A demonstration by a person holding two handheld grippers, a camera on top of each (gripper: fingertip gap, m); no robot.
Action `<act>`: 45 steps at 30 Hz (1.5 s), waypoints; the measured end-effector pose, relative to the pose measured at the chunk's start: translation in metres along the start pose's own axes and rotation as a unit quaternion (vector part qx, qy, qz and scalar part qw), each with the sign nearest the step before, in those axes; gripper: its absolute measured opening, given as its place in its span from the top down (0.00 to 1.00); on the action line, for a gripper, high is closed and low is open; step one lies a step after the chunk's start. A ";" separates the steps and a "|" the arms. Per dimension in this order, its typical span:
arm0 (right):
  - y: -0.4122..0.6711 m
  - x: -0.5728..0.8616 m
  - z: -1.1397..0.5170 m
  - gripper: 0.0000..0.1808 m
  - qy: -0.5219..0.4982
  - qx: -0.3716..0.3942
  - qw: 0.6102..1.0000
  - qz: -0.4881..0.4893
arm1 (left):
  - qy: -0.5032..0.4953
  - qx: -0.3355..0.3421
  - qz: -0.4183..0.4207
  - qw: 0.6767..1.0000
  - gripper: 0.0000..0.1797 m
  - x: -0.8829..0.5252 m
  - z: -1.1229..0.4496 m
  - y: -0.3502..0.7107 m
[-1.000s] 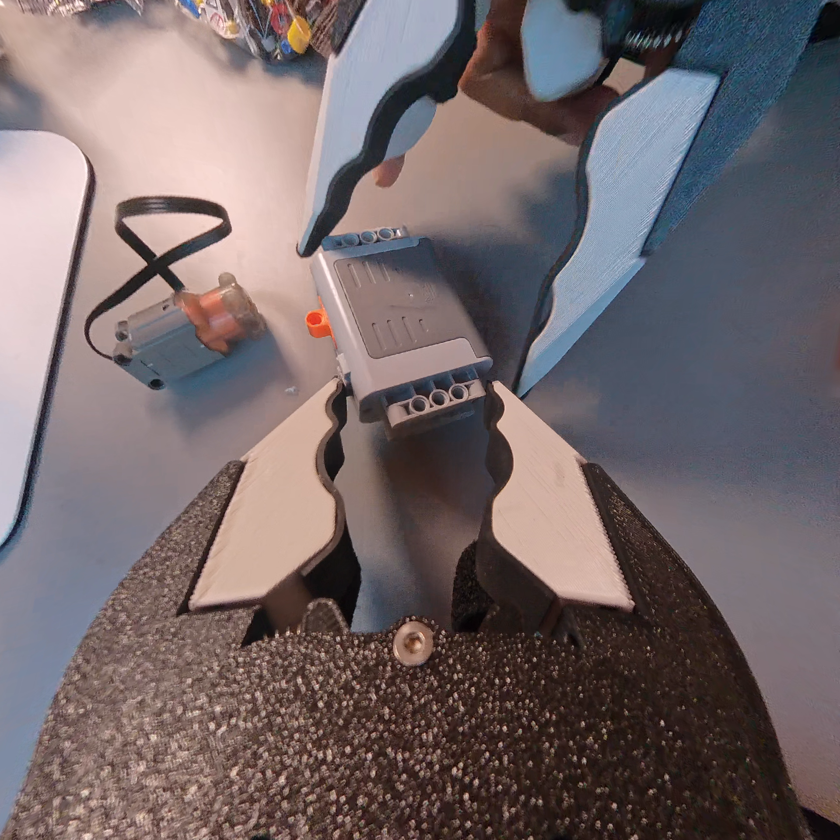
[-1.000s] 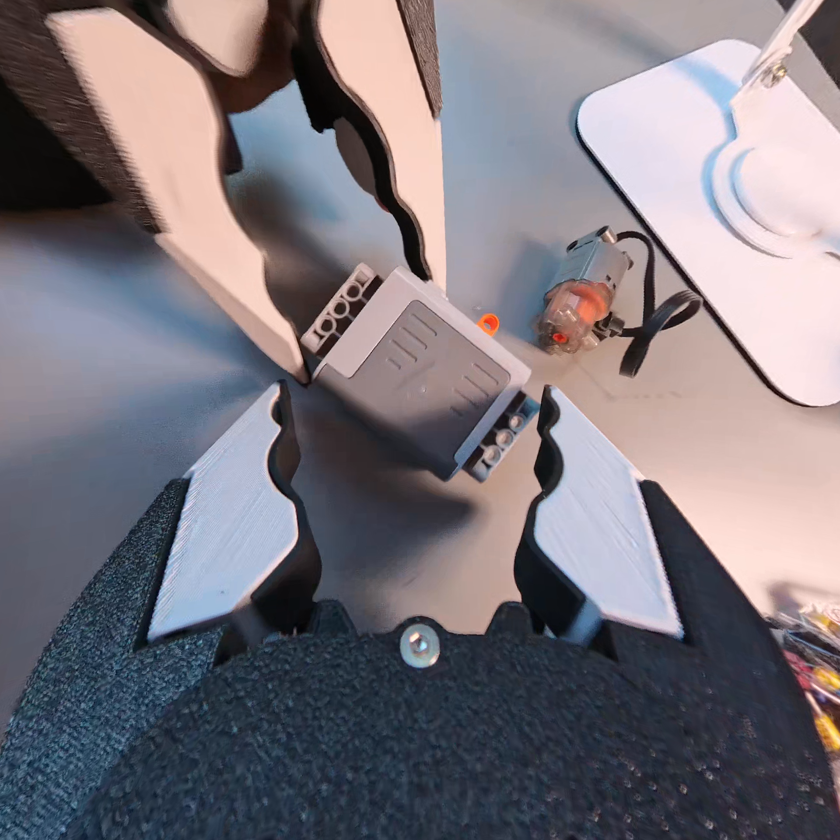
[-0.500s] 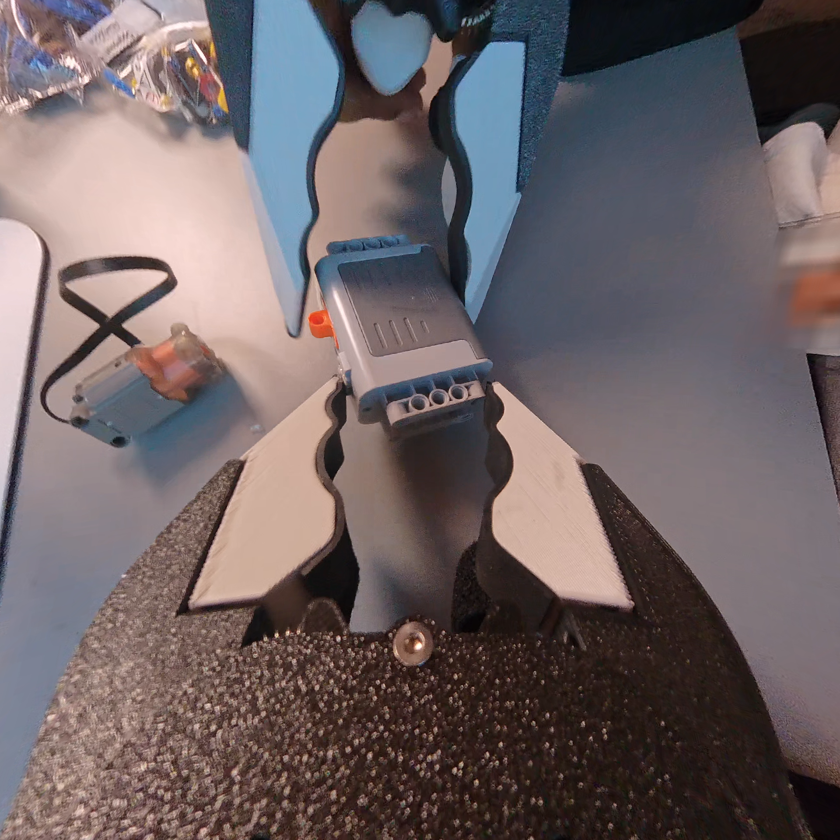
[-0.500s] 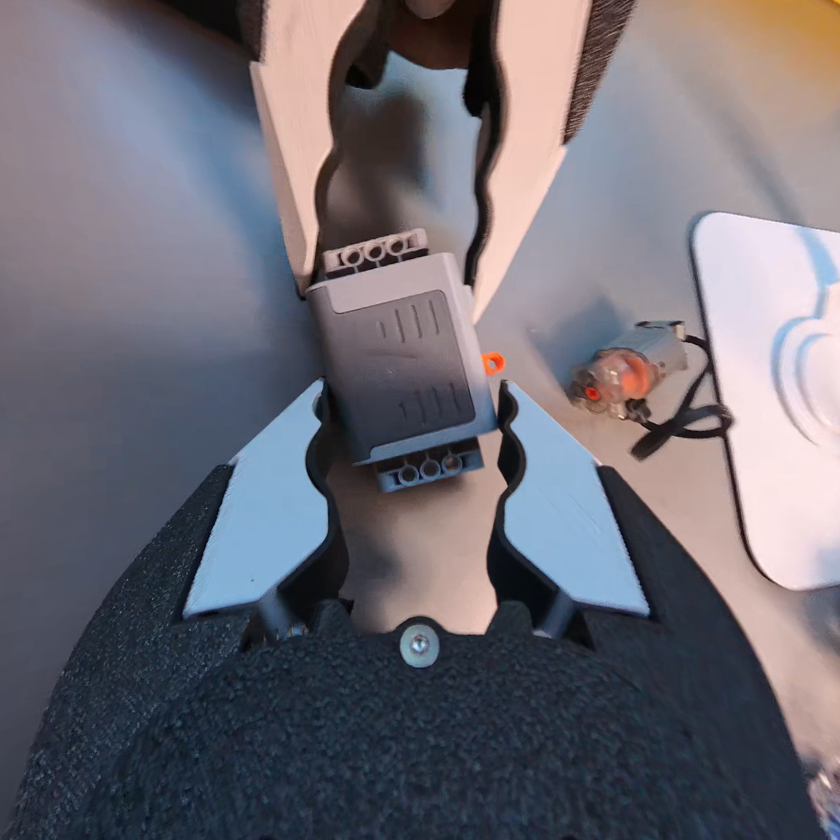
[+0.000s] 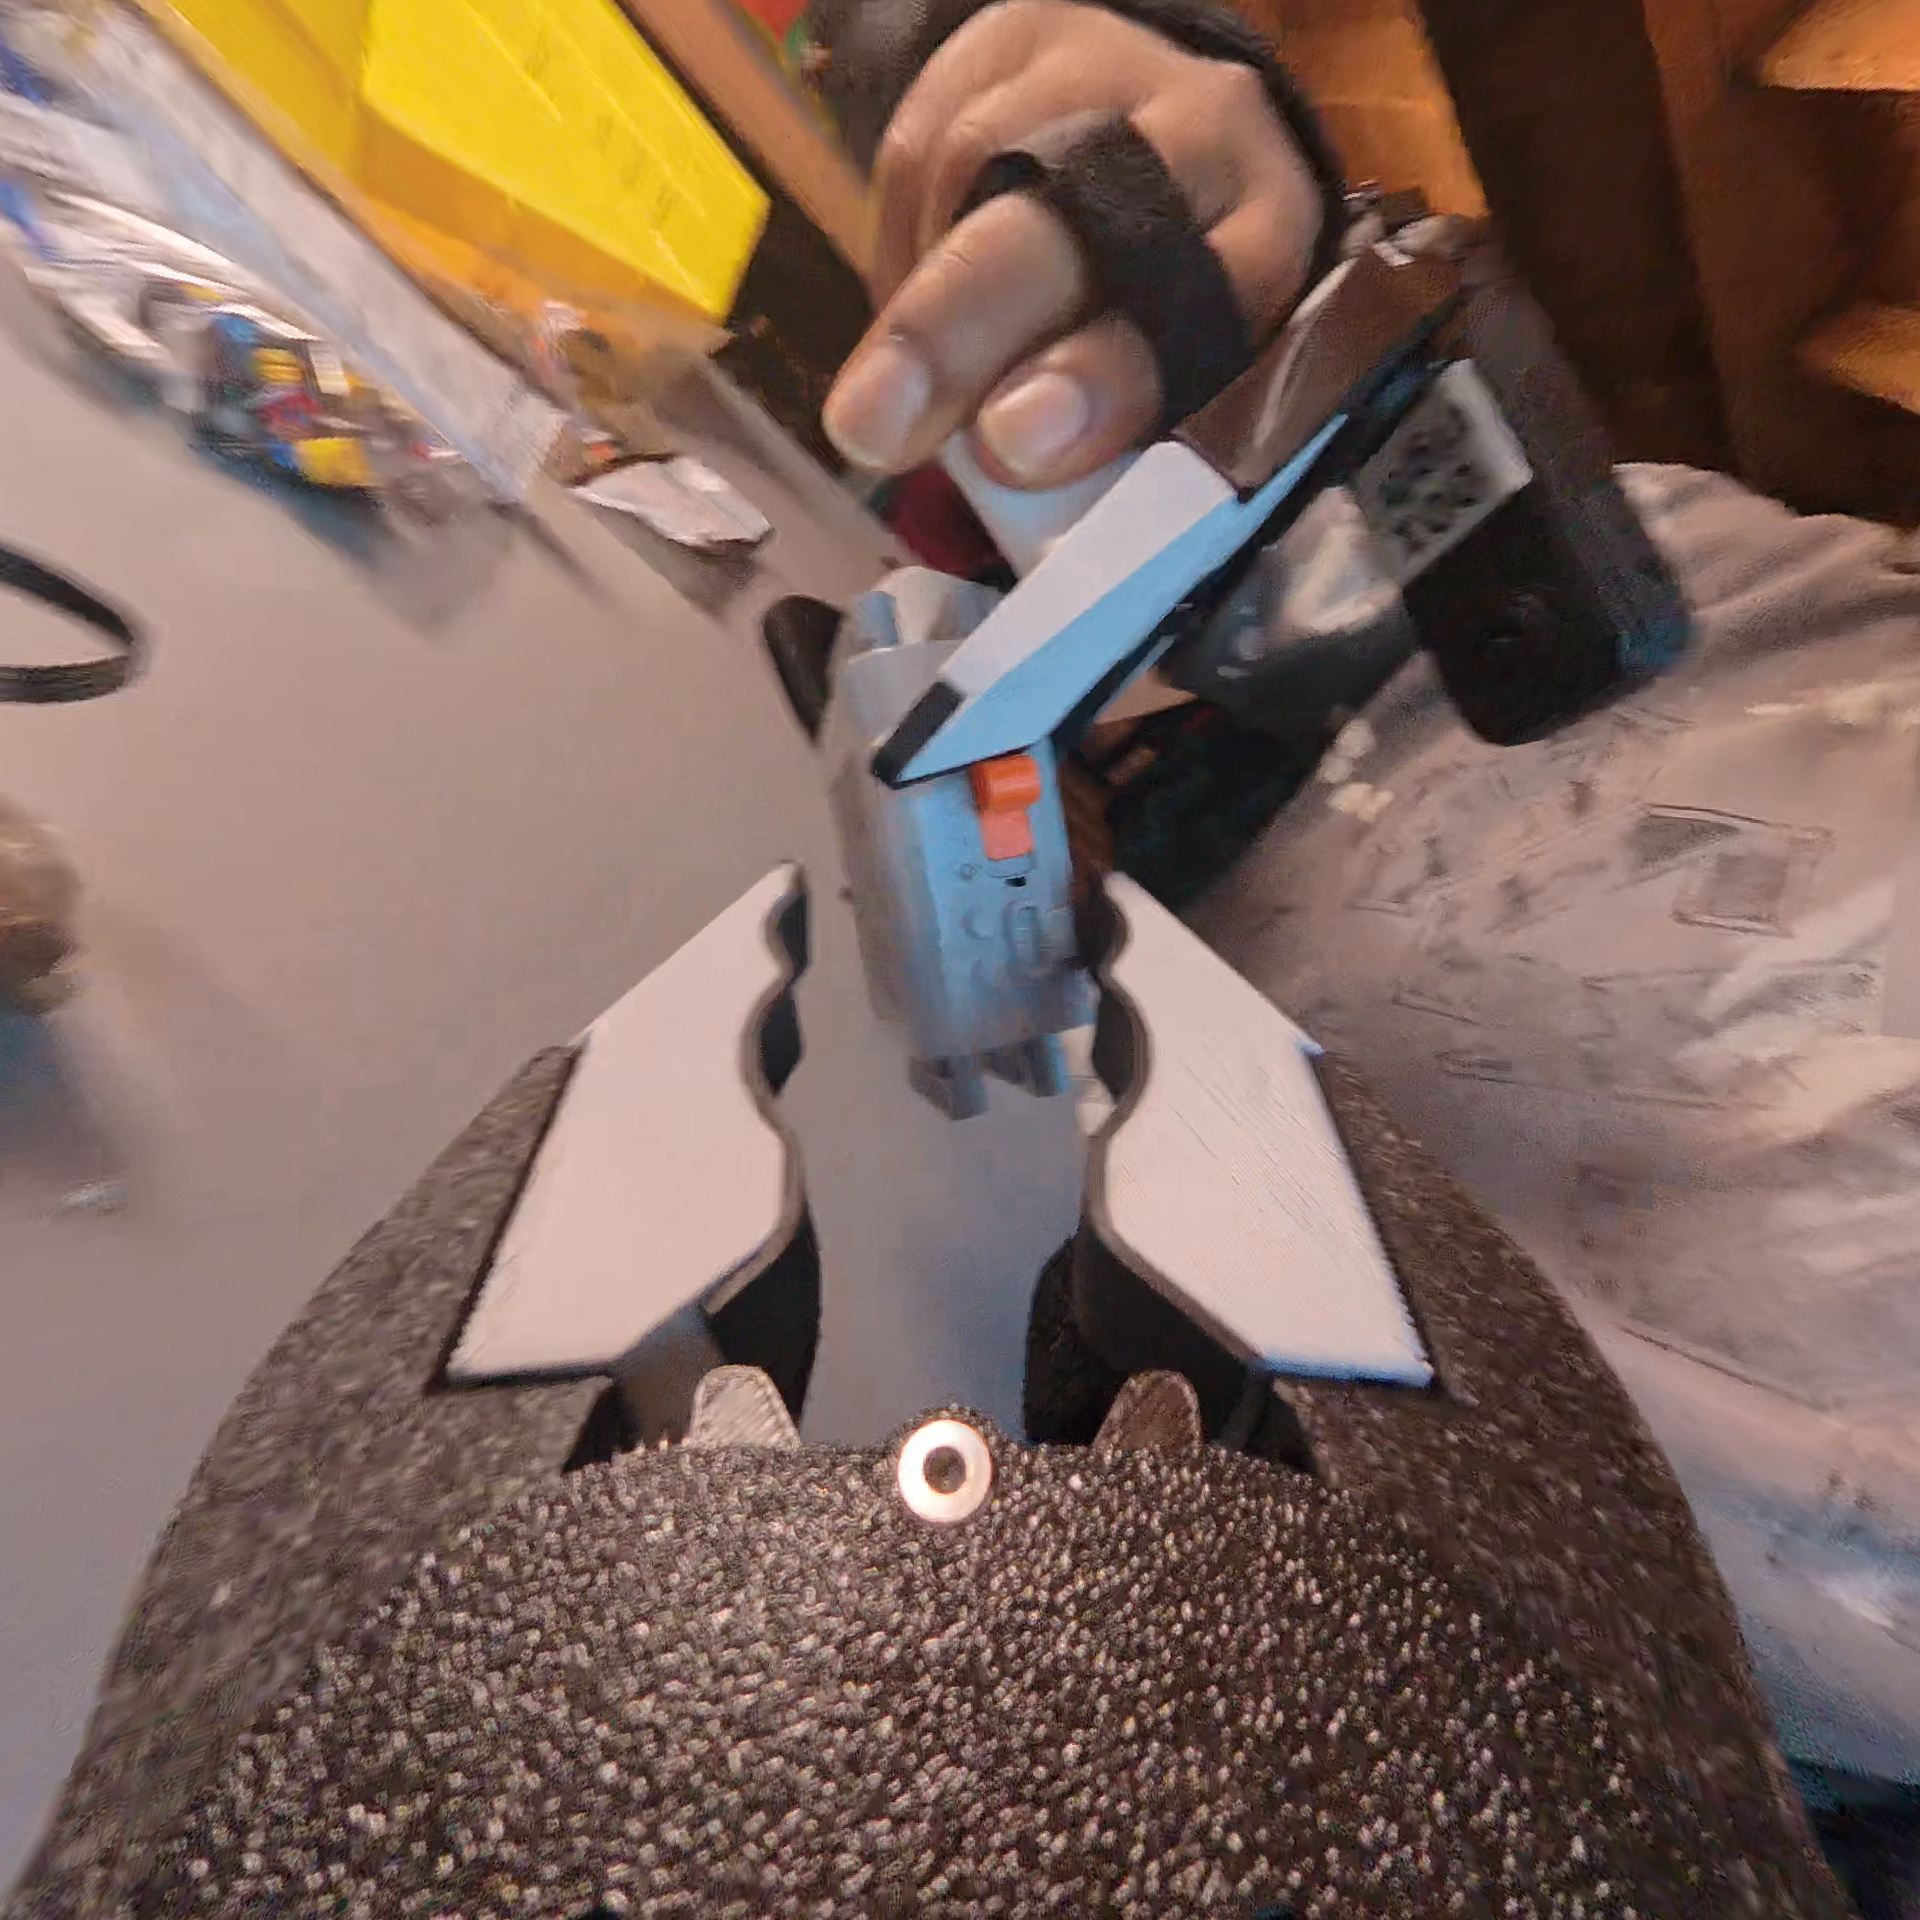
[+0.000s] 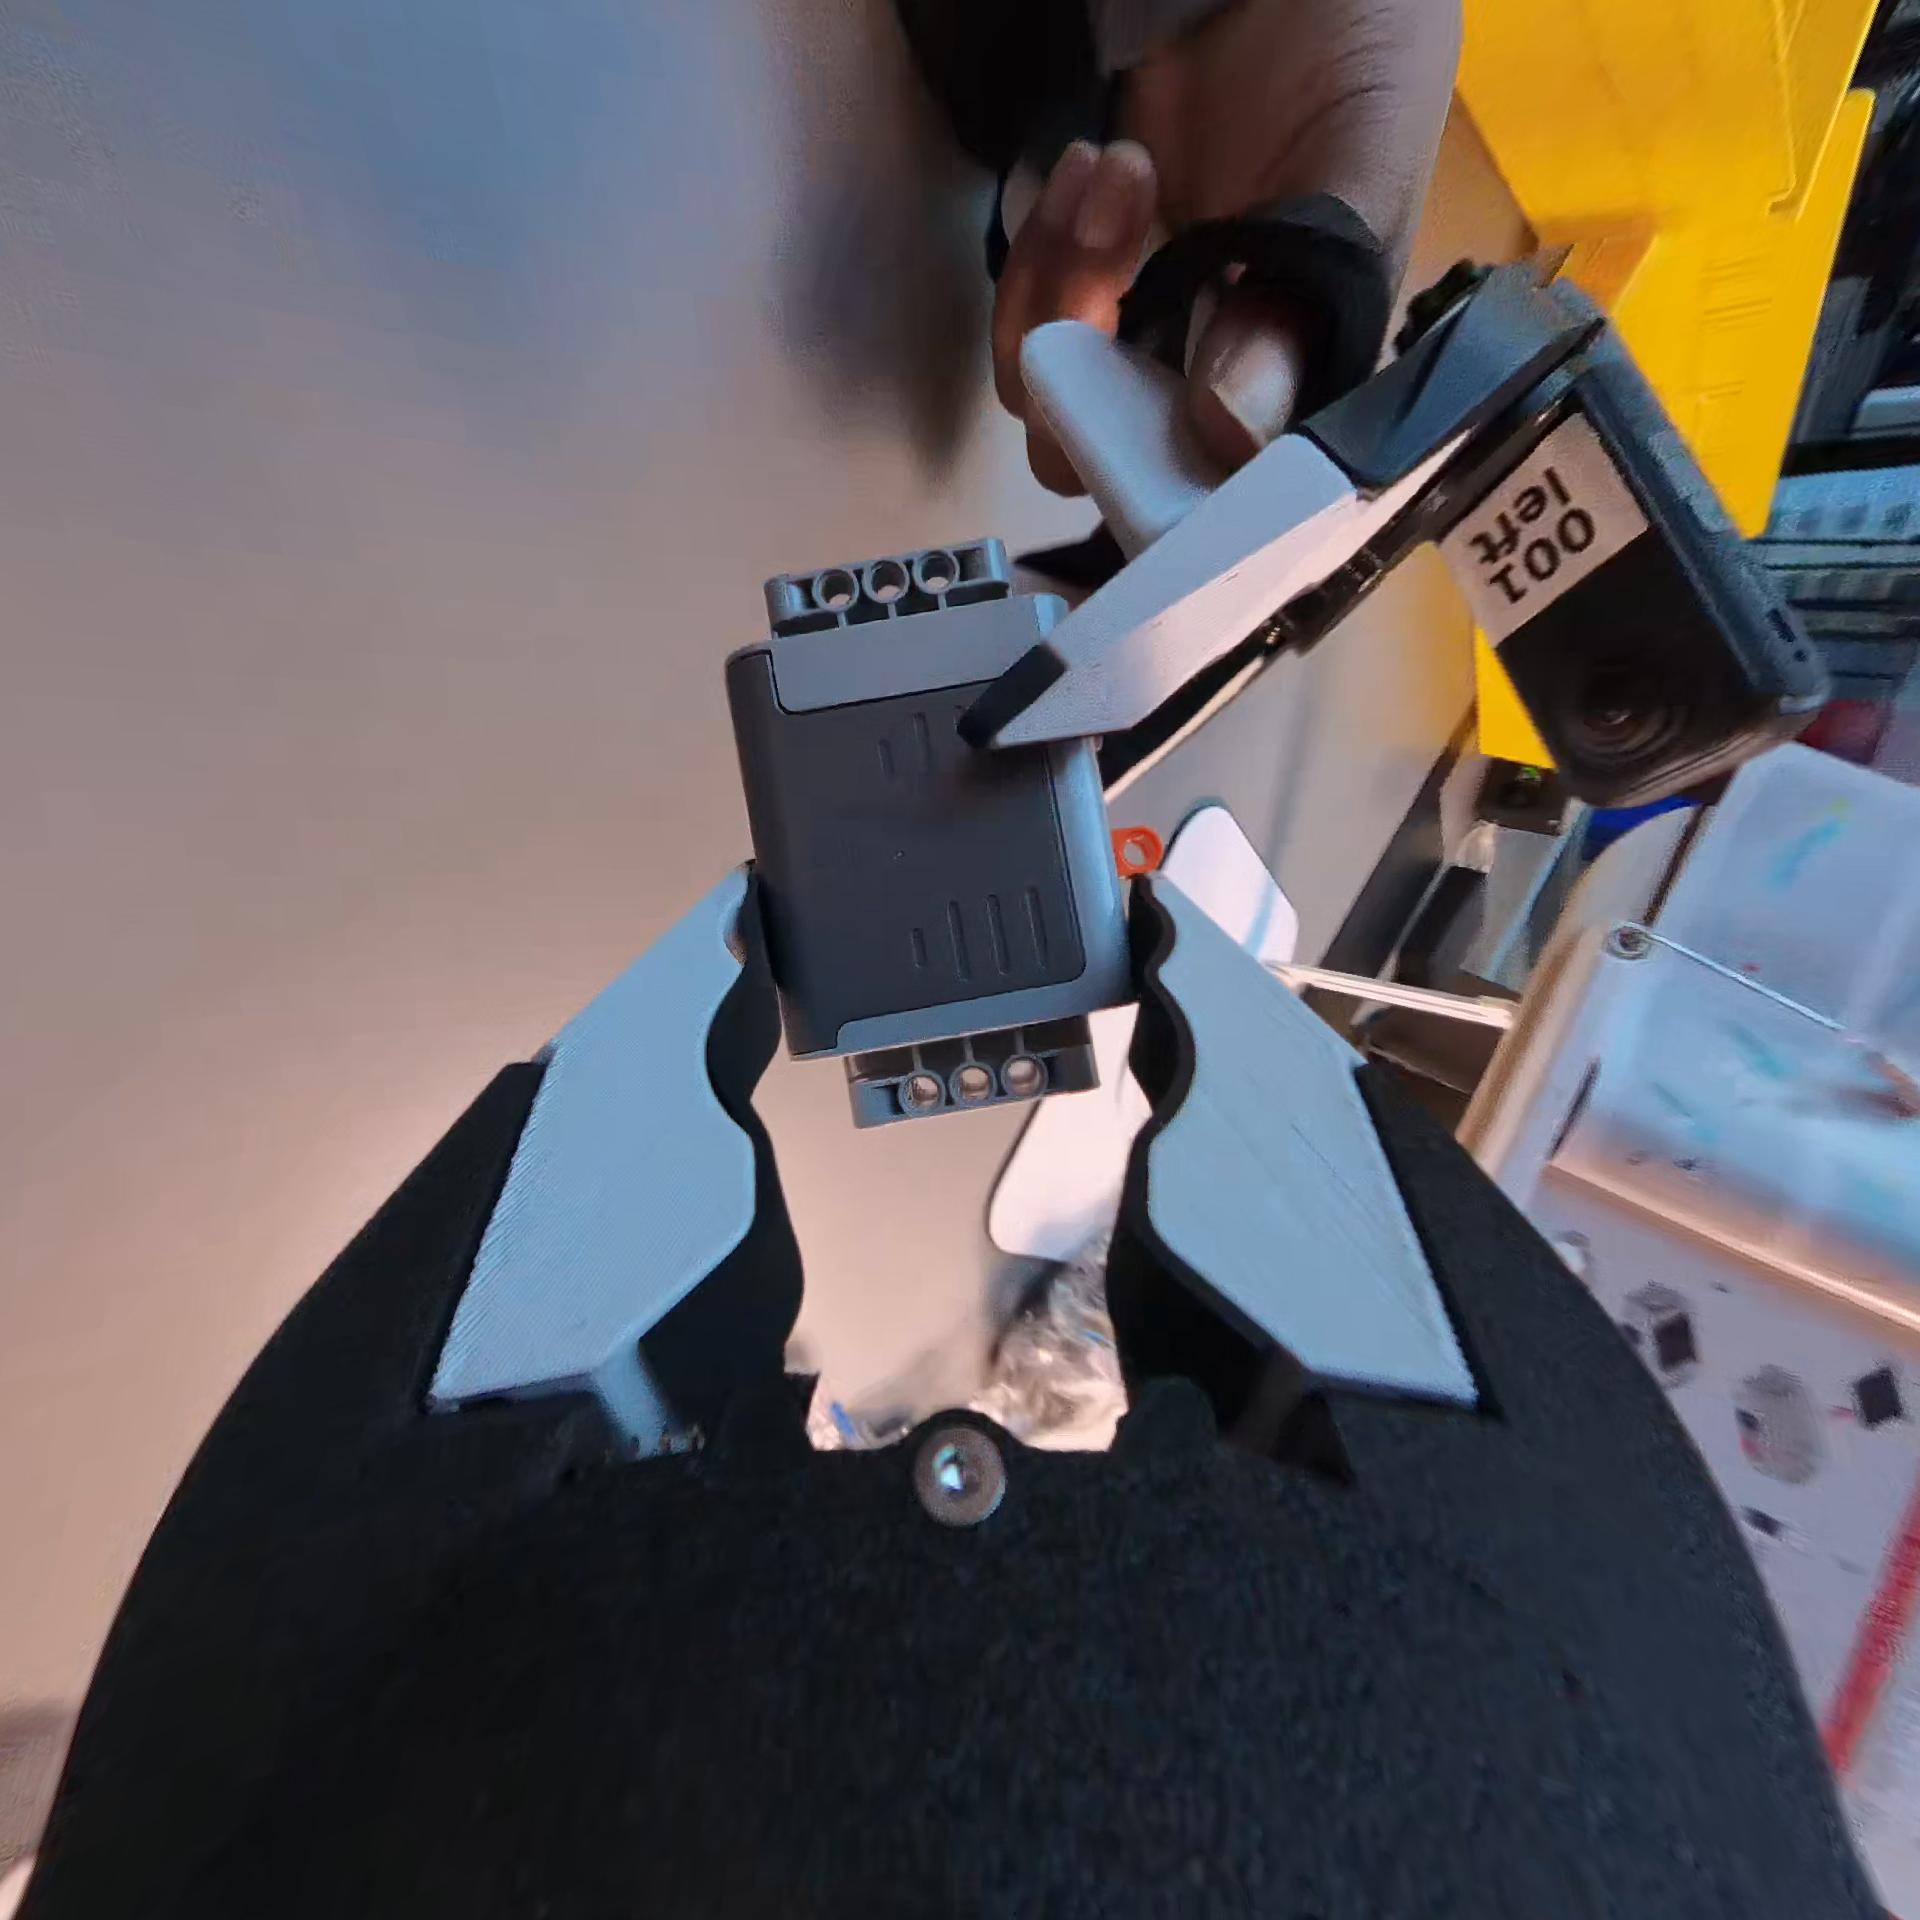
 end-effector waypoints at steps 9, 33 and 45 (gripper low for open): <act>-0.056 0.003 0.007 0.48 0.029 0.288 0.751 -0.594 | 0.008 0.161 -0.050 0.986 0.82 0.014 0.031 0.014; -0.034 0.006 -0.004 0.78 0.014 0.256 0.757 -0.601 | 0.090 0.193 -0.148 0.966 0.80 0.021 0.031 0.017; -0.037 0.010 -0.019 0.67 -0.054 0.248 0.645 -0.720 | 0.179 0.318 -0.069 0.929 0.82 0.009 0.015 0.018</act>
Point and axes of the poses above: each gripper's, where its closed fingertips meet, z back along the fingers, y out of its top, x = y × z across the jaws, the point moved 10 cm from there along z, back along the fingers, and after that the axes turned 11 degrees about -x, right-handed, at the moved point
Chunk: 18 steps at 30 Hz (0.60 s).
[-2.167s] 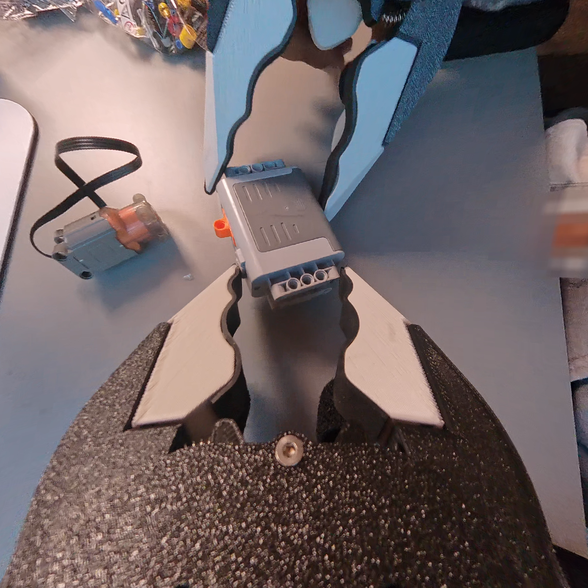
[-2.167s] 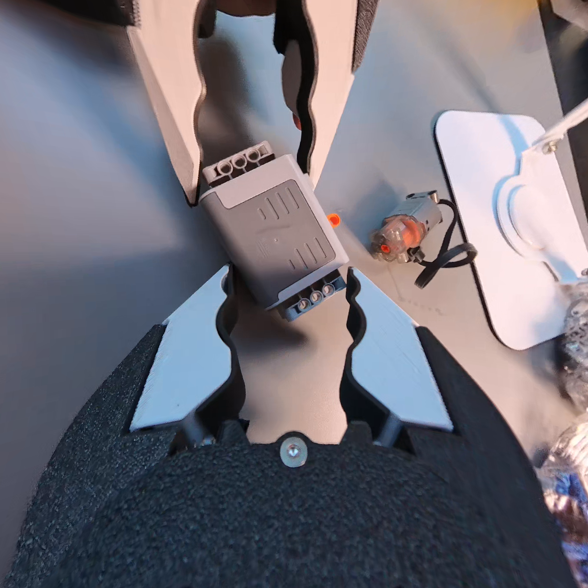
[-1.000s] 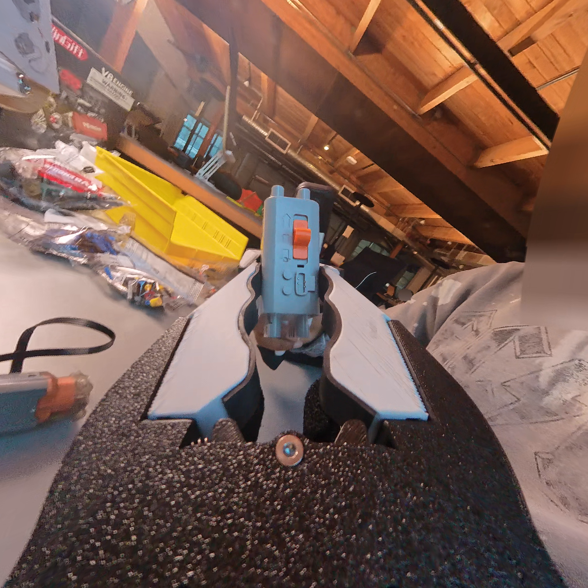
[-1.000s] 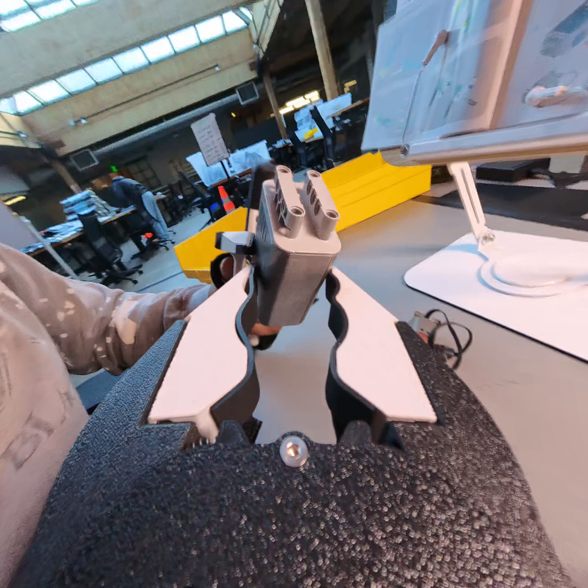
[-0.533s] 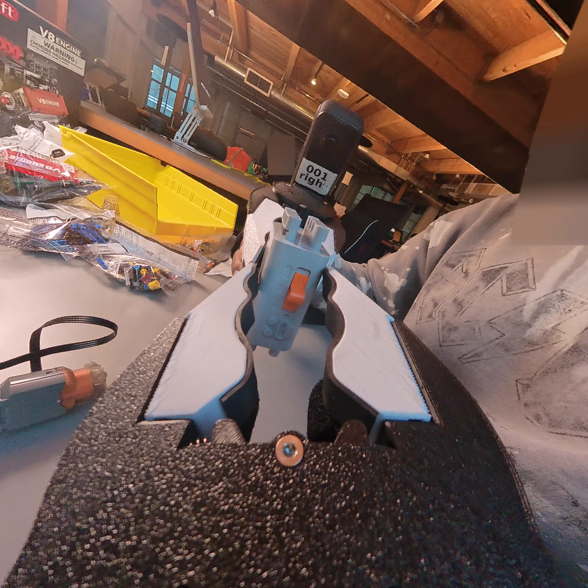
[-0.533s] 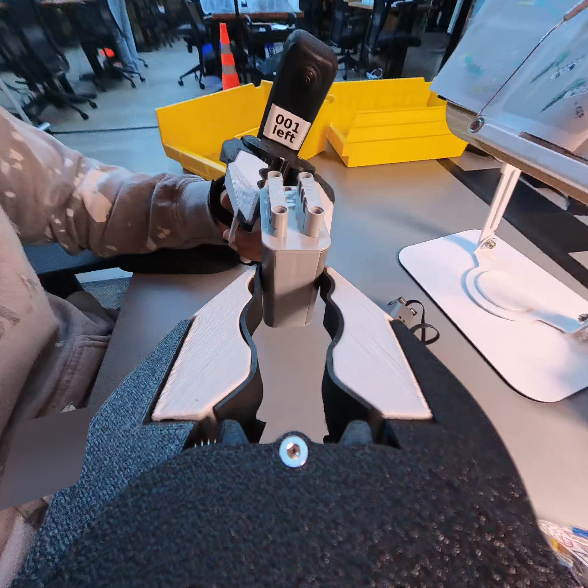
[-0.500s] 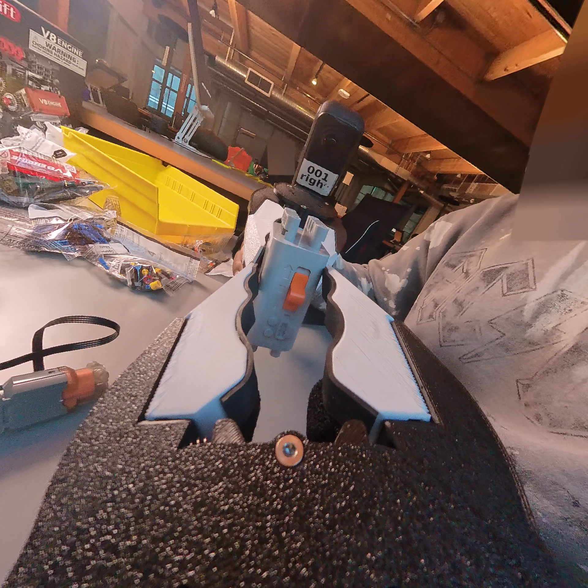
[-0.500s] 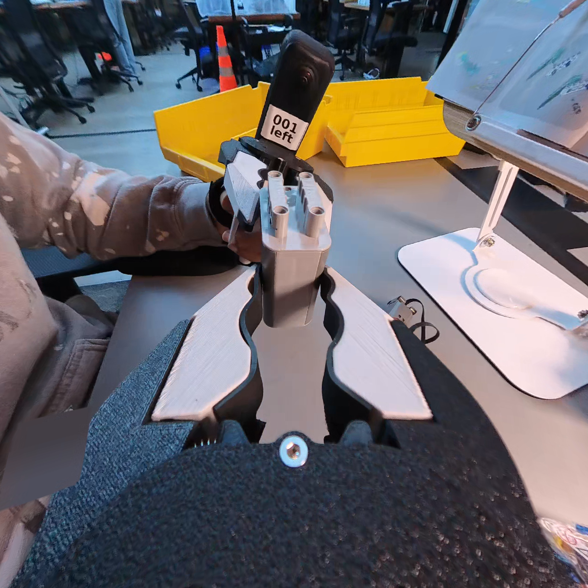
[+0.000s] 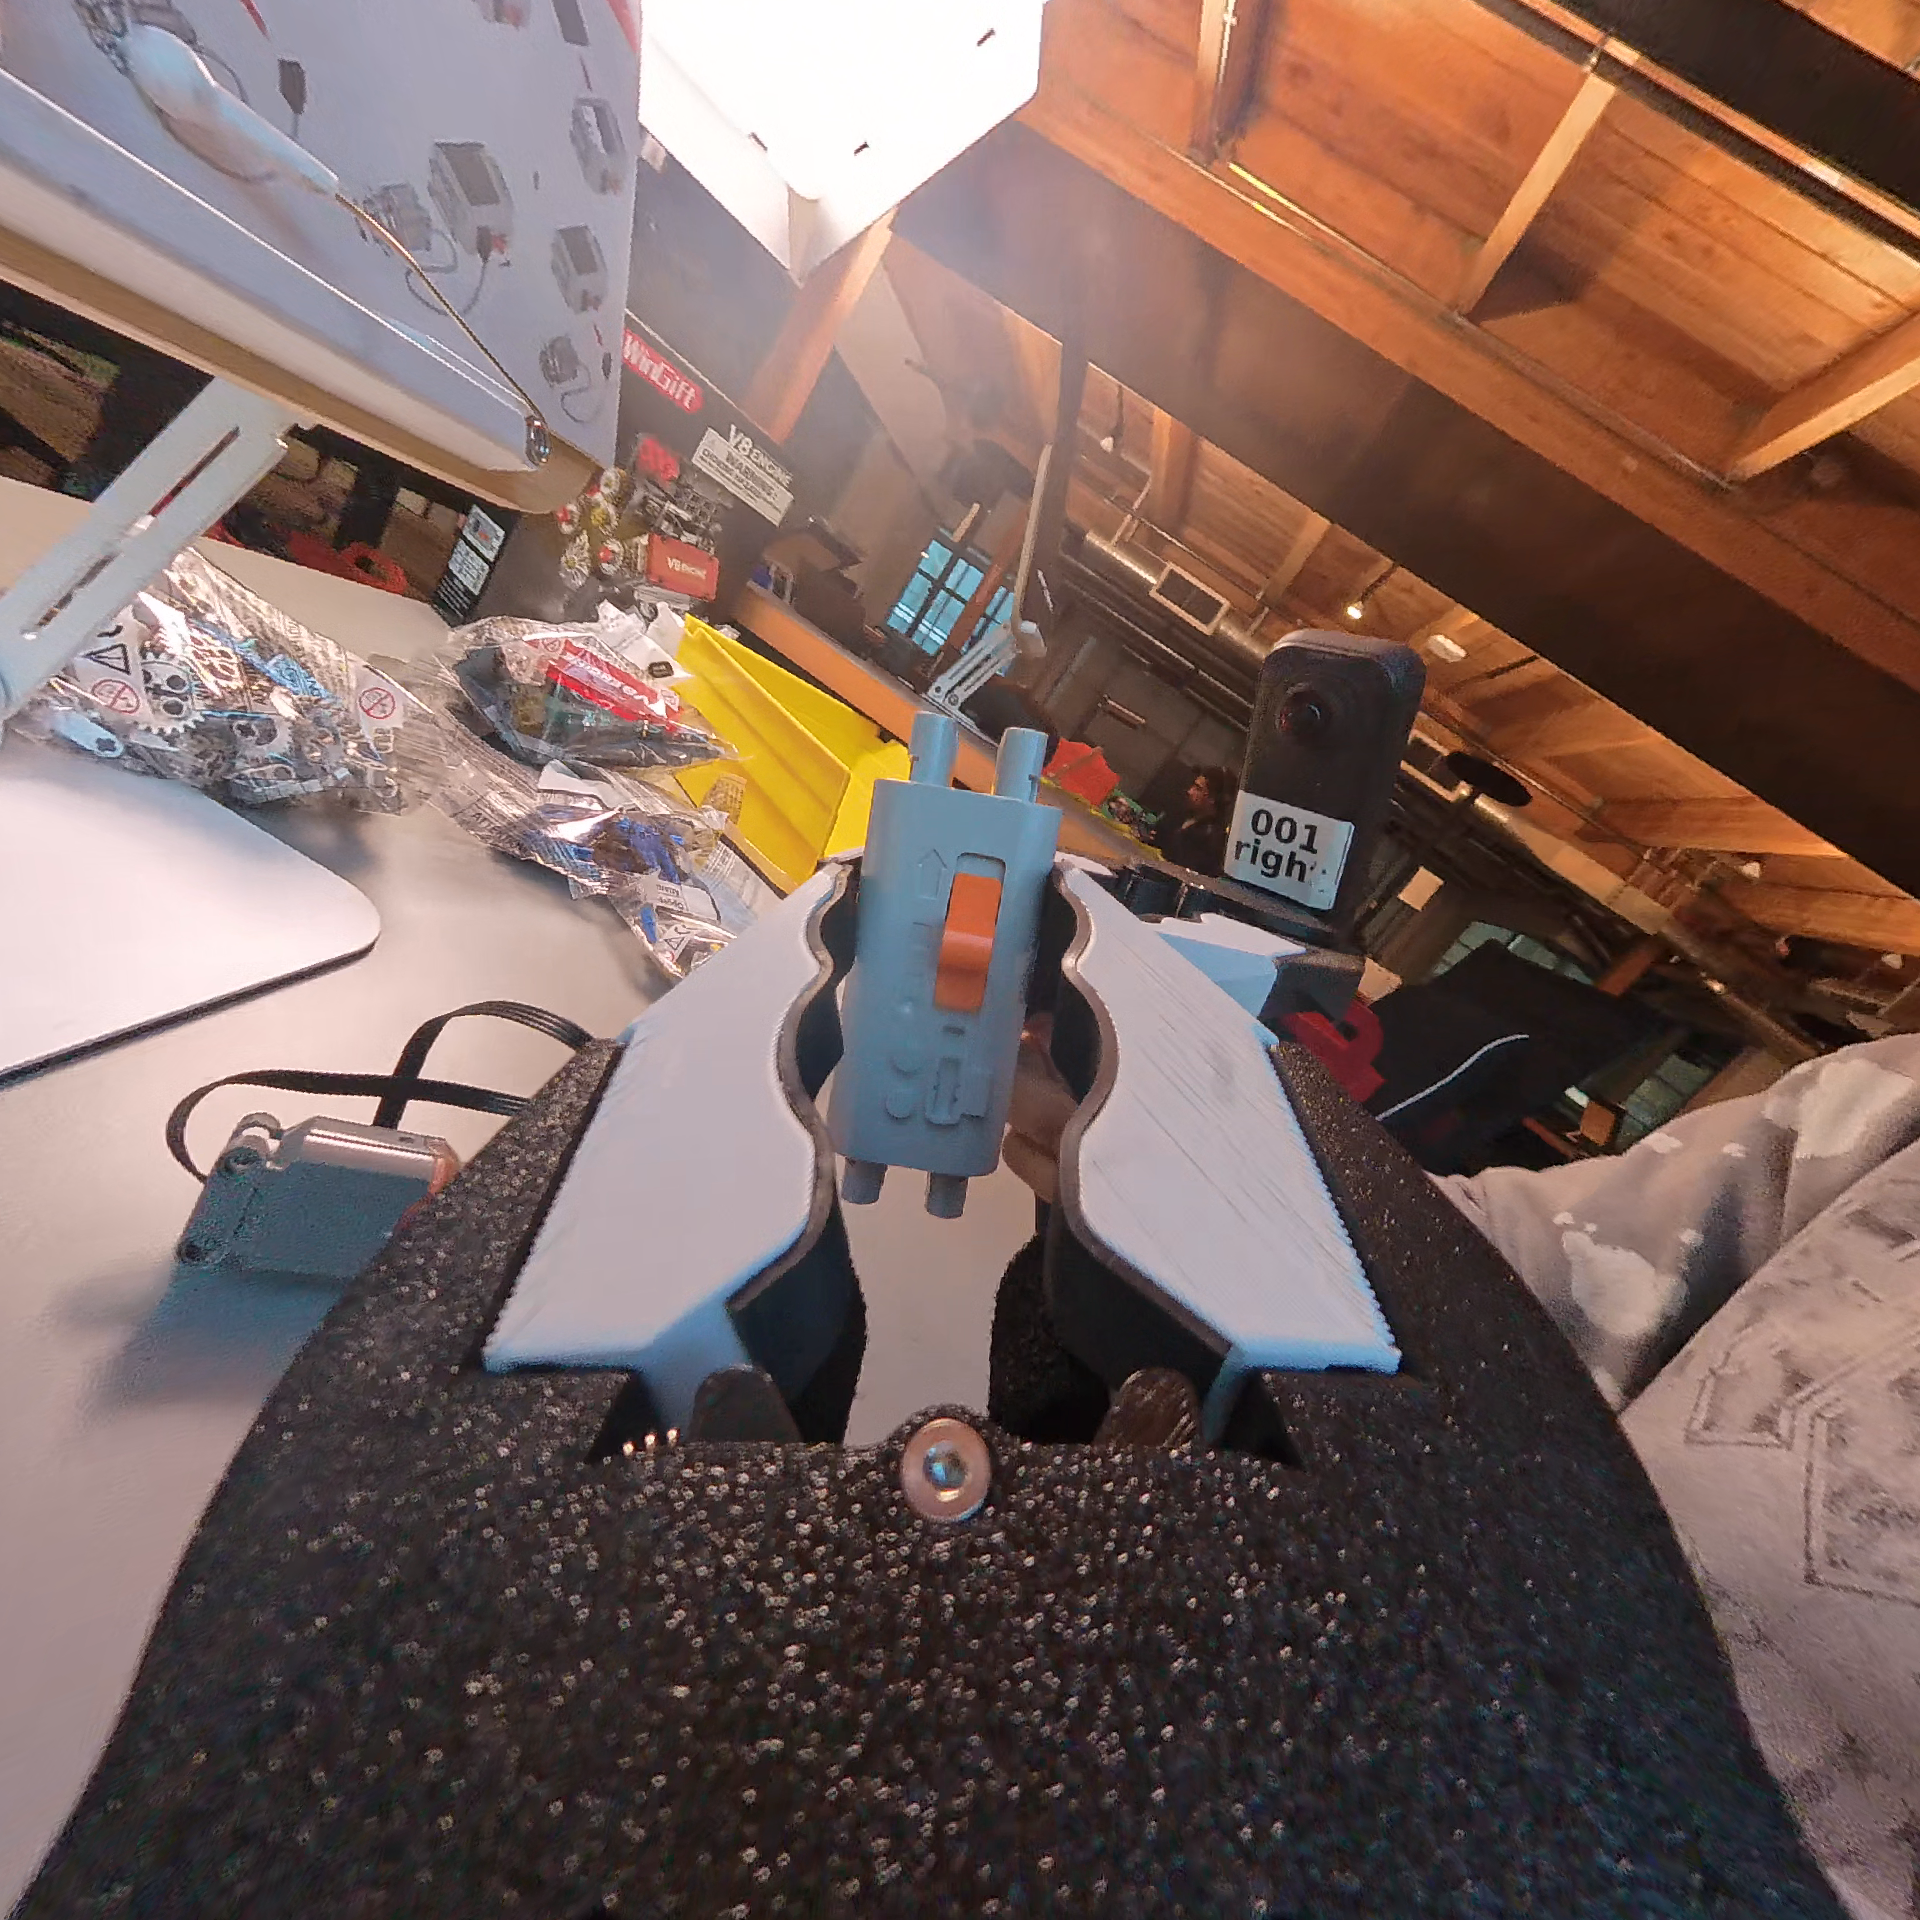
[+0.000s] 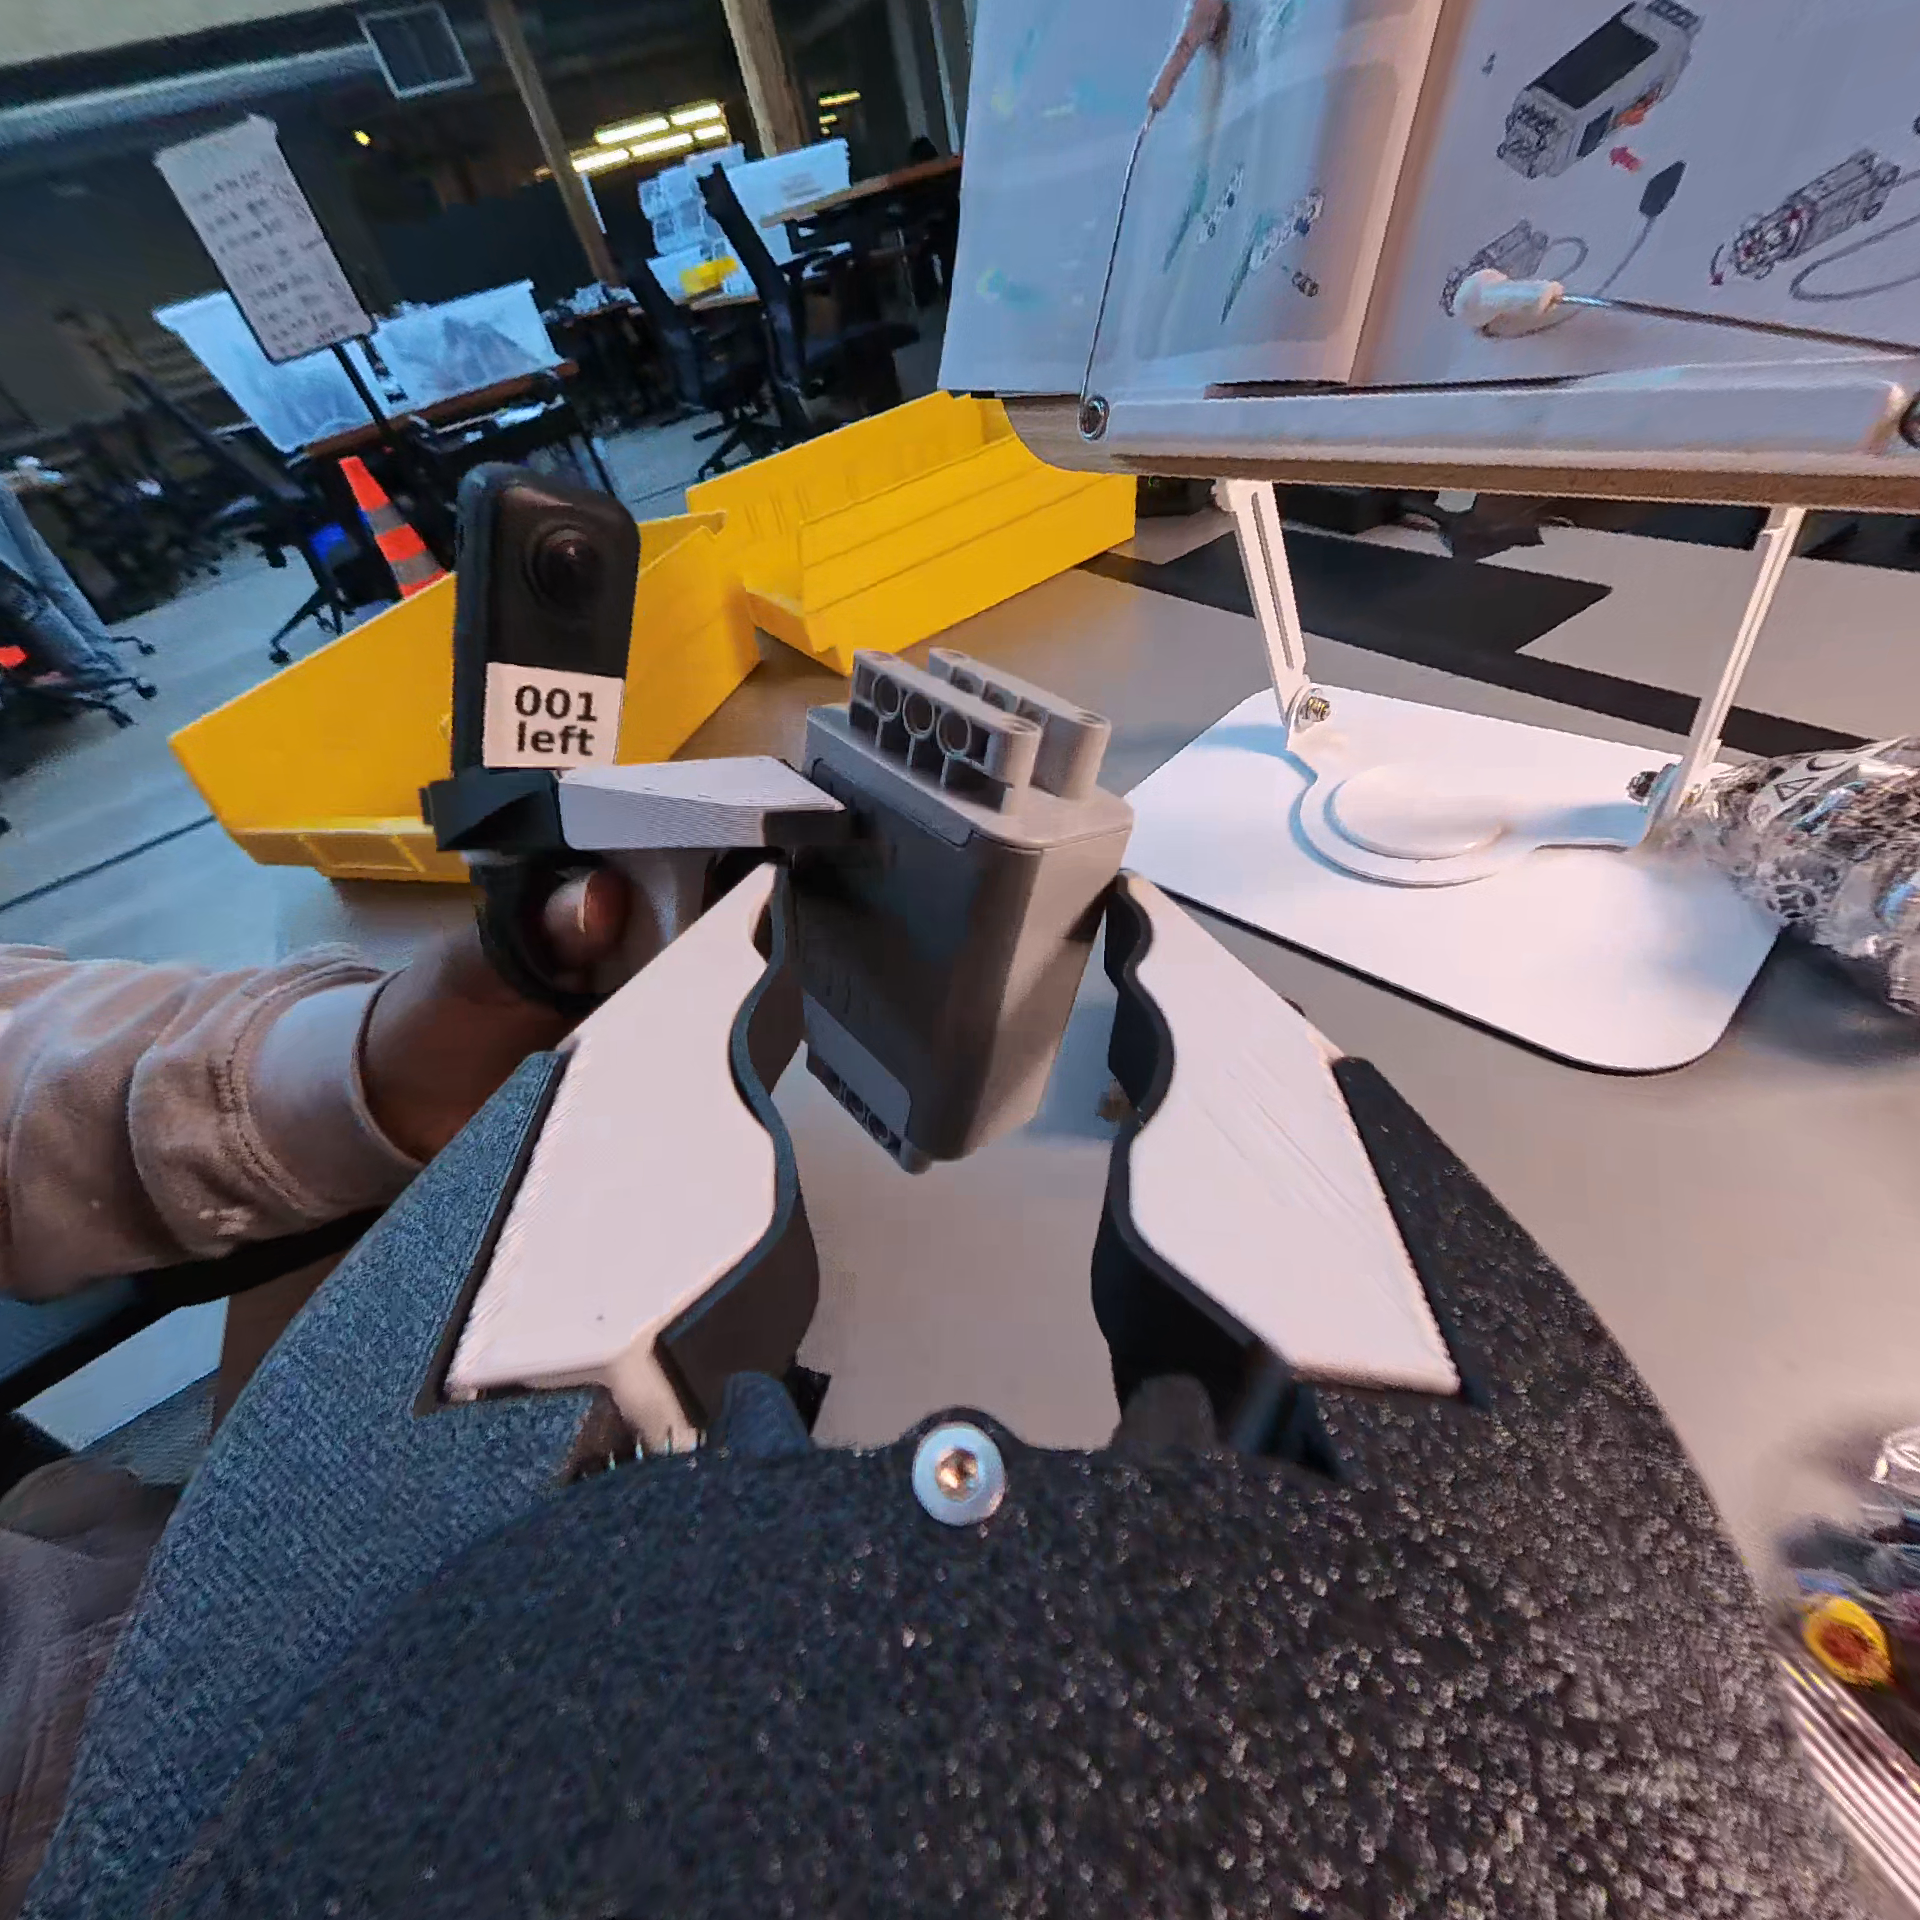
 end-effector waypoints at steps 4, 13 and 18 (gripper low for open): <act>0.001 0.002 0.000 0.69 0.010 -0.006 1.000 0.001 | -0.004 0.003 0.027 1.000 0.81 -0.001 0.001 0.000; 0.001 0.012 0.002 0.72 0.060 -0.021 0.998 -0.006 | -0.041 -0.054 0.047 0.997 0.81 -0.005 0.004 0.005; -0.001 0.013 0.001 0.73 0.051 -0.030 0.998 -0.002 | -0.021 -0.053 0.042 0.997 0.81 -0.004 0.004 0.003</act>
Point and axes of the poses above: each gripper's, where its closed fingertips meet, z back along the fingers, y out of its top, x = y × z across the jaws, the point moved 10 cm from there along z, back along the fingers, and after that the axes turned 11 degrees about -x, right-handed, at the moved point
